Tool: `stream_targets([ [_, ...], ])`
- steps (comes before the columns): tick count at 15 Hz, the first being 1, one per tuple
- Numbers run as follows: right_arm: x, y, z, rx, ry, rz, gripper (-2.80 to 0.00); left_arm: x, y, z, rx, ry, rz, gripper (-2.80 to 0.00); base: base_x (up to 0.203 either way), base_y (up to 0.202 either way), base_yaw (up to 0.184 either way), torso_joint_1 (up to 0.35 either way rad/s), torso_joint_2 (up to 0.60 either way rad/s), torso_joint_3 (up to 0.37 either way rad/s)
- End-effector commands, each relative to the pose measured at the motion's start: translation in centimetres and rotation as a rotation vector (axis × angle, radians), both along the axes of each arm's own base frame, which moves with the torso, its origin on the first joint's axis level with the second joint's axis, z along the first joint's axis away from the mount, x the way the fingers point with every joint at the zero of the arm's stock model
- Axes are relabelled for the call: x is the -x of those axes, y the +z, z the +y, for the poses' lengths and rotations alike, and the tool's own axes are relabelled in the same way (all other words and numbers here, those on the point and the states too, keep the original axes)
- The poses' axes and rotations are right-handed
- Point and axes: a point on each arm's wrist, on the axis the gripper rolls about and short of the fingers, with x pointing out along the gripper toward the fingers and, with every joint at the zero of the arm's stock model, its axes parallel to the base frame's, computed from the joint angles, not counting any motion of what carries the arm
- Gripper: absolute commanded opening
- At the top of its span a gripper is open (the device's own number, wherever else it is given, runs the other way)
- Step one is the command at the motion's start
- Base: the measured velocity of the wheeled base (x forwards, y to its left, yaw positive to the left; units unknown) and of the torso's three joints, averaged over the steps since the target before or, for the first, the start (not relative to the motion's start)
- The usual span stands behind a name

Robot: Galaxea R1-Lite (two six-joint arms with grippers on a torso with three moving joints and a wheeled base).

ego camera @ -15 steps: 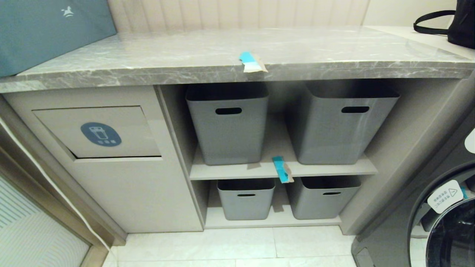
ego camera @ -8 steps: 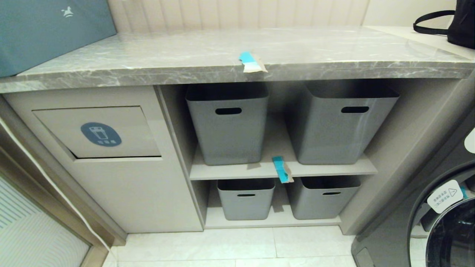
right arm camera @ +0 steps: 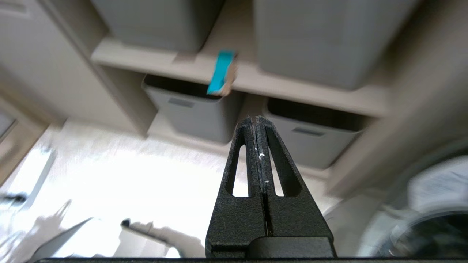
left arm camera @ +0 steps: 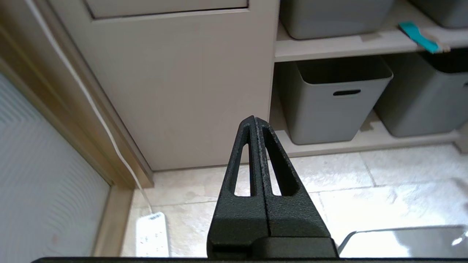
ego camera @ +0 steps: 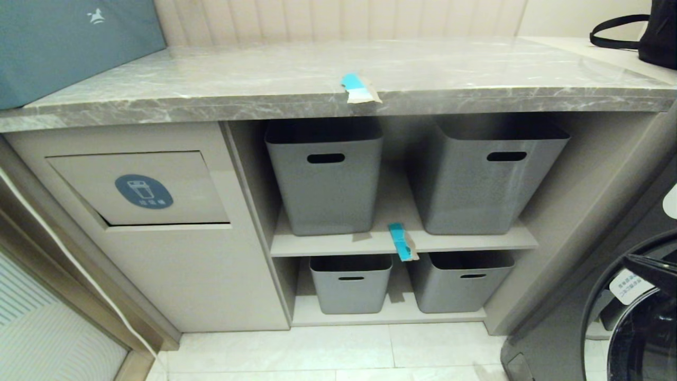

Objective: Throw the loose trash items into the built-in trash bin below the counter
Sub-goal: Pick up the garbage

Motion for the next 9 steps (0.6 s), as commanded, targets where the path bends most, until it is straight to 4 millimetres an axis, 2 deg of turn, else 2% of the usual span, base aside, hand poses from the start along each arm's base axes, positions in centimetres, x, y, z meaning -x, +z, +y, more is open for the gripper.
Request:
stream_targets([
  [1, -3.5, -2.3, 0.9, 0.008, 0.037, 0.164, -2.80, 0.0, -0.1, 0.0, 0.045, 0.014, 0.008, -2.80, 0.000, 0.000, 0.000, 0.000, 0.00, 0.000],
  [3, -4.2, -5.4, 1.6, -0.009, 0.070, 0.311, -2.80, 0.0, -0.1, 0.1, 0.126, 0.033, 0.004, -2.80, 0.000, 0.000, 0.000, 0.000, 0.00, 0.000],
  [4, -4.6, -6.4, 2.1, -0.038, 0.081, 0.350, -2.80, 0.0, -0.1, 0.1, 0.127, 0.034, 0.003, -2.80, 0.000, 0.000, 0.000, 0.000, 0.00, 0.000],
  [7, -7.3, -7.5, 3.8, -0.208, 0.060, 0.407, -2.80, 0.0, -0.1, 0.1, 0.127, 0.034, 0.002, -2.80, 0.000, 0.000, 0.000, 0.000, 0.00, 0.000],
  [9, -9.2, -7.3, 4.6, -0.396, 0.018, 0.422, -2.80, 0.0, -0.1, 0.1, 0.127, 0.034, 0.002, -2.80, 0.000, 0.000, 0.000, 0.000, 0.00, 0.000],
])
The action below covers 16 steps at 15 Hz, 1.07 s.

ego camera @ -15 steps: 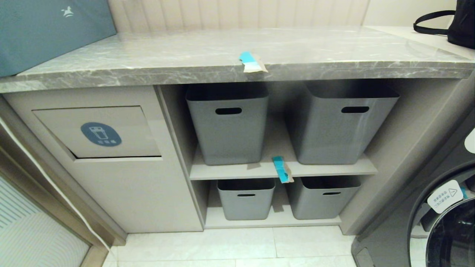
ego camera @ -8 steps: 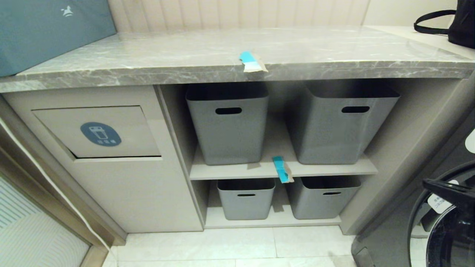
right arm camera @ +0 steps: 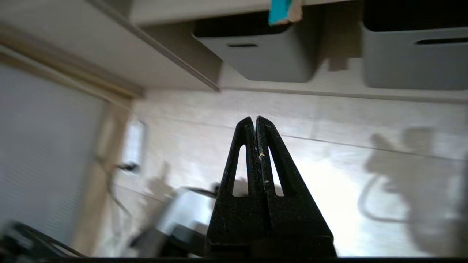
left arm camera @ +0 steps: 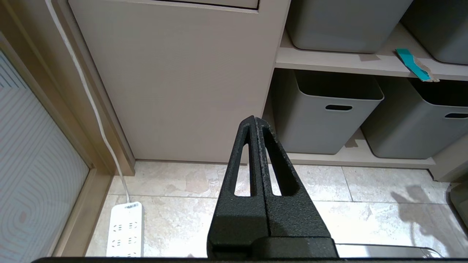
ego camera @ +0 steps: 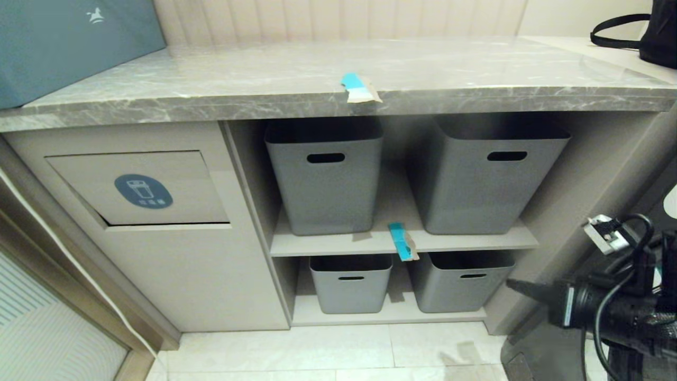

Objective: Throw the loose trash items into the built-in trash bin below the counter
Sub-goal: Pick up the garbage

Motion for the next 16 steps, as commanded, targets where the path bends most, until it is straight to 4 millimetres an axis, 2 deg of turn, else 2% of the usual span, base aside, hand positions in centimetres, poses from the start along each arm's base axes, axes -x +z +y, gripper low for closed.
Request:
stream_targets([
  [1, -1.7, -1.1, 0.7, -0.136, -0.054, 0.092, -2.80, 0.0, -0.1, 0.0, 0.001, 0.001, 0.002, -2.80, 0.000, 0.000, 0.000, 0.000, 0.00, 0.000],
  [6, -6.1, -5.5, 2.0, -0.431, -0.192, 0.237, -2.80, 0.0, -0.1, 0.0, 0.001, 0.001, 0.002, -2.80, 0.000, 0.000, 0.000, 0.000, 0.00, 0.000],
  [10, -8.8, -10.0, 2.9, -0.469, -0.217, 0.285, -2.80, 0.0, -0.1, 0.0, 0.001, 0.001, 0.002, -2.80, 0.000, 0.000, 0.000, 0.000, 0.00, 0.000],
  [12, -10.3, -11.1, 3.2, -0.487, -0.217, 0.271, -2.80, 0.0, -0.1, 0.0, 0.001, 0.001, 0.002, -2.80, 0.000, 0.000, 0.000, 0.000, 0.00, 0.000],
  [13, -11.2, -11.0, 3.5, -0.517, -0.218, 0.257, 0.00, 0.0, -0.1, 0.0, 0.001, 0.001, 0.002, -2.80, 0.000, 0.000, 0.000, 0.000, 0.00, 0.000],
  [16, -14.2, -10.8, 4.4, -0.631, -0.233, 0.240, 0.00, 0.0, 0.0, 0.0, 0.001, 0.001, 0.001, -2.80, 0.000, 0.000, 0.000, 0.000, 0.00, 0.000],
])
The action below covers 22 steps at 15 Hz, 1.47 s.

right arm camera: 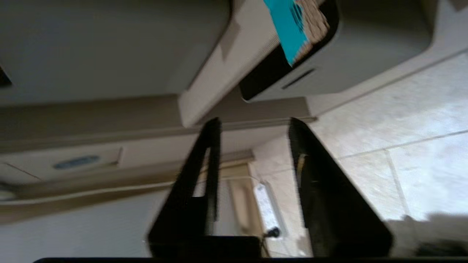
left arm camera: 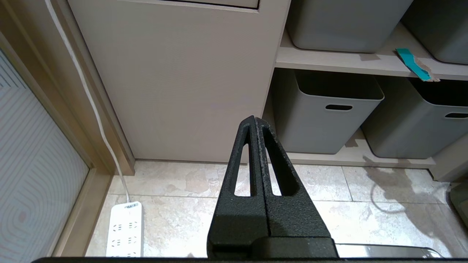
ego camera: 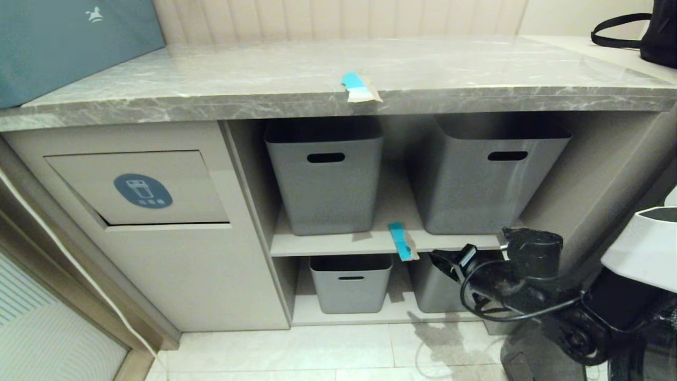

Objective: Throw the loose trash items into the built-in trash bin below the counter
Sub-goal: Pick up the garbage

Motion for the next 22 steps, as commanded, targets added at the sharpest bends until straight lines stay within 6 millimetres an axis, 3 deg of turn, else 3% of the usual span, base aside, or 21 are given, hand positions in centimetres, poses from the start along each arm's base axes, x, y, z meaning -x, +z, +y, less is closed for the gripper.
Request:
stream_targets([
  [1, -1.7, -1.0, 0.5, -0.024, -0.006, 0.003, 0.00, 0.0, -0.1, 0.0, 0.001, 0.001, 0.003, -2.80, 0.000, 0.000, 0.000, 0.000, 0.00, 0.000],
  [4, -2.7, -2.0, 0.7, 0.060, 0.015, 0.005, 0.00, 0.0, -0.1, 0.0, 0.001, 0.001, 0.003, -2.80, 0.000, 0.000, 0.000, 0.000, 0.00, 0.000],
  [7, -2.6, -2.7, -0.5, 0.107, 0.028, 0.051, 0.00, 0.0, -0.1, 0.0, 0.001, 0.001, 0.003, -2.80, 0.000, 0.000, 0.000, 0.000, 0.00, 0.000],
  [10, -3.1, -3.6, -2.1, 0.144, 0.164, 0.040, 0.00, 0.0, -0.1, 0.0, 0.001, 0.001, 0.003, -2.80, 0.000, 0.000, 0.000, 0.000, 0.00, 0.000],
  [14, -5.7, -4.8, -2.0, 0.158, 0.232, -0.012, 0.00, 0.0, -0.1, 0.0, 0.001, 0.001, 0.003, -2.80, 0.000, 0.000, 0.000, 0.000, 0.00, 0.000],
  [16, -7.2, -4.8, -2.8, 0.156, 0.282, -0.070, 0.00, 0.0, -0.1, 0.0, 0.001, 0.001, 0.004, -2.80, 0.000, 0.000, 0.000, 0.000, 0.00, 0.000],
  [22, -9.0, -5.4, -3.1, 0.202, 0.333, -0.142, 0.00, 0.0, 0.0, 0.0, 0.001, 0.001, 0.002, -2.80, 0.000, 0.000, 0.000, 0.000, 0.00, 0.000],
])
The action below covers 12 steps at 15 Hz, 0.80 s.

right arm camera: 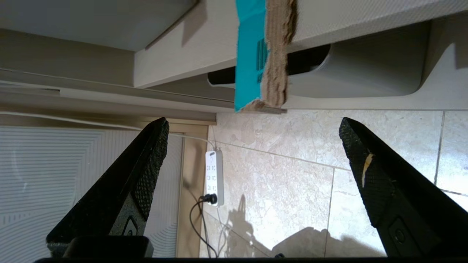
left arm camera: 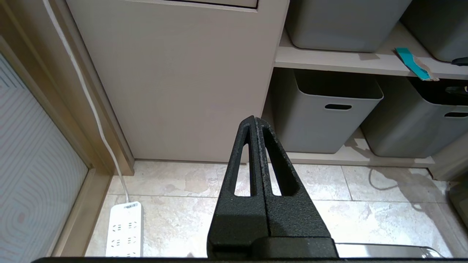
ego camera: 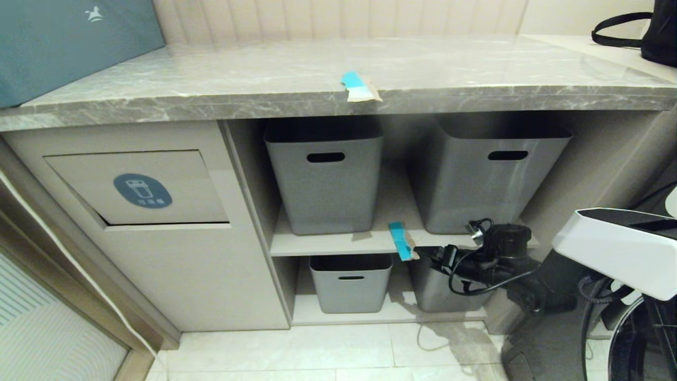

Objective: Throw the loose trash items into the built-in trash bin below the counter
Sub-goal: Pick up the garbage

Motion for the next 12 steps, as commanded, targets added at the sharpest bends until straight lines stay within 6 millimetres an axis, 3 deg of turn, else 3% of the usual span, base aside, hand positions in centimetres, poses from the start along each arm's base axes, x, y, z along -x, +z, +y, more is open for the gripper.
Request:
stream_targets([
  [1, -0.7, 0.0, 0.2, -0.007, 0.004, -0.019, 0.00, 0.0, -0.1, 0.0, 0.001, 0.001, 0.003, -2.80, 0.000, 0.000, 0.000, 0.000, 0.00, 0.000],
  [5, -2.3, 0.0, 0.5, -0.009, 0.007, -0.038, 0.00, 0.0, -0.1, 0.0, 0.001, 0.001, 0.003, -2.80, 0.000, 0.000, 0.000, 0.000, 0.00, 0.000],
  [12, -2.4, 0.4, 1.8, -0.005, 0.036, -0.015, 0.00, 0.0, -0.1, 0.0, 0.002, 0.001, 0.003, -2.80, 0.000, 0.000, 0.000, 0.000, 0.00, 0.000],
])
